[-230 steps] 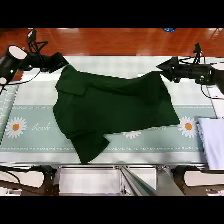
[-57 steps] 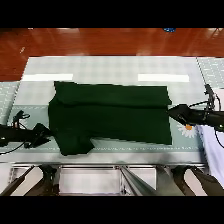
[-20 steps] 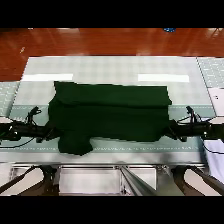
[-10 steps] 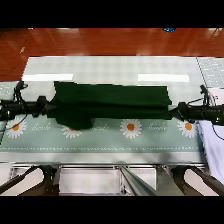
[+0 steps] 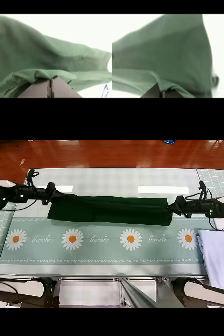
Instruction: Fold the shirts.
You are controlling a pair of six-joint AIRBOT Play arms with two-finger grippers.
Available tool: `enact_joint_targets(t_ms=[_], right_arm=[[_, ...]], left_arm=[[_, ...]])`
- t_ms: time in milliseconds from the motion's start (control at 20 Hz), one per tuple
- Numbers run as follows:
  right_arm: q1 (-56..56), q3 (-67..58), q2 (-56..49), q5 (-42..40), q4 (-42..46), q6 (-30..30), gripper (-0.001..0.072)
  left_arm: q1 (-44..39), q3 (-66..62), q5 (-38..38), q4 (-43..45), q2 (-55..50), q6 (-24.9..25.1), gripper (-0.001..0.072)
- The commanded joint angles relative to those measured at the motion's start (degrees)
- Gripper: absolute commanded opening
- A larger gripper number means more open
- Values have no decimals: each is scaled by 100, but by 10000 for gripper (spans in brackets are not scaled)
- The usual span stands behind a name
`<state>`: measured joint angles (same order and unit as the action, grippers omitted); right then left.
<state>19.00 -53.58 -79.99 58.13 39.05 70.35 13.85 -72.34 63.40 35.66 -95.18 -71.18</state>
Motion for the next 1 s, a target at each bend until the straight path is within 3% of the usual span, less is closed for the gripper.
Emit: enact_joint_targets(t_ms=[0, 150, 200, 250, 300, 450, 600, 700, 800, 950], right_arm=[[-26, -501, -610, -157, -376, -33, 18], [-26, -527, -848, -485, -638, -120, 19], [-24, -527, -916, -581, -675, -122, 133], [-26, -527, -962, -643, -682, -125, 374], [-24, -527, -973, -682, -678, -131, 413], [339, -776, -866, -103, -654, -92, 412], [1143, -1239, -507, 986, -442, -118, 411], [1668, -1220, -76, 1126, 20, -120, 411], [1932, -876, 275, 684, 367, 24, 411], [1891, -59, 326, 105, 308, 94, 411]], left_arm=[[-142, -1036, 321, -11, -848, -155, 20], [-260, -1394, 415, -7, -1167, -155, 21], [-289, -1394, 474, -4, -1233, -155, 105], [-306, -1394, 599, 4, -1281, -157, 391], [-289, -1401, 745, 129, -1290, -155, 509], [85, -1456, 1394, 997, -1086, -619, 507], [636, -1379, 1711, 1967, -350, -697, 507], [931, -962, 1156, 1998, 487, -675, 507], [955, -46, 83, 1915, 1580, -470, 507], [431, 1602, -754, 1705, 3097, 221, 507]])
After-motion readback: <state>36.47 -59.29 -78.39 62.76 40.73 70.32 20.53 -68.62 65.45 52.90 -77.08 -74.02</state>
